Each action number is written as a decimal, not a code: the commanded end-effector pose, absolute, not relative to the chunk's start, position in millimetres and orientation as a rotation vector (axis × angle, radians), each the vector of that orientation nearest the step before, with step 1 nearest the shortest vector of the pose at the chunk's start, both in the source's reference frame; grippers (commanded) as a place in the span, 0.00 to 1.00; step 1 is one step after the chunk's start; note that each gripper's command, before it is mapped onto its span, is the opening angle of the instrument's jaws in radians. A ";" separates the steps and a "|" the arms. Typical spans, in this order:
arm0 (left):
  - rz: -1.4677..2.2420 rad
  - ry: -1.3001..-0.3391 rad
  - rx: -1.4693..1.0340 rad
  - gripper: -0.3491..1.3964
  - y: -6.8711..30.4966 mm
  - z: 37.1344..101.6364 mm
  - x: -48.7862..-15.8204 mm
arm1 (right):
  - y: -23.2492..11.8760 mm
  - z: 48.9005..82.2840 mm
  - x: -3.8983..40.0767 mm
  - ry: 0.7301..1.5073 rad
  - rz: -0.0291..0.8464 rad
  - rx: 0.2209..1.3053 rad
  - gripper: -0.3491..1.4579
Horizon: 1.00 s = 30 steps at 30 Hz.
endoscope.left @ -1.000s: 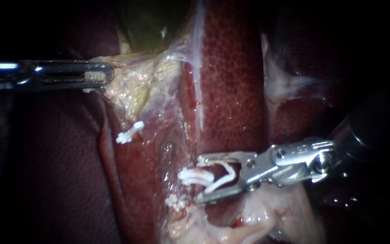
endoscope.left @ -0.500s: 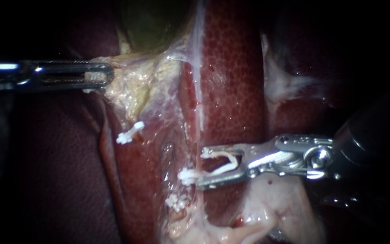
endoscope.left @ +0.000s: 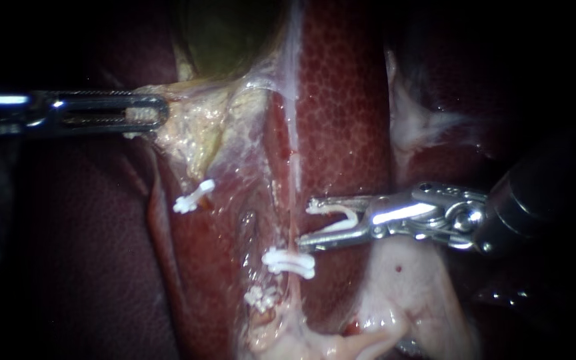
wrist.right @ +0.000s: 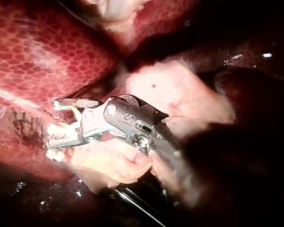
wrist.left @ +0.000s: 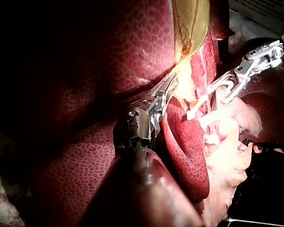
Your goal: Clipping third clip right tube
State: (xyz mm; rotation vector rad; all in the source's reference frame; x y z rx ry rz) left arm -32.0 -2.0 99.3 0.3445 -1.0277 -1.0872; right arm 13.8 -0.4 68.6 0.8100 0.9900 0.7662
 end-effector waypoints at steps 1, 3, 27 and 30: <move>-1.087 -1.028 0.344 0.13 -2.0 99.3 -32.1 | -0.5 68.8 14.0 0.993 0.773 0.820 0.50; -1.087 -1.028 0.344 0.13 -2.0 99.3 -32.1 | -0.7 69.1 14.4 1.000 0.776 0.827 0.50; -1.087 -1.028 0.343 0.13 -2.0 99.4 -32.2 | -2.0 71.6 18.7 1.055 0.811 0.933 0.48; -1.087 -1.028 0.344 0.13 -2.0 99.4 -32.2 | -2.0 71.6 18.7 1.055 0.827 0.945 0.47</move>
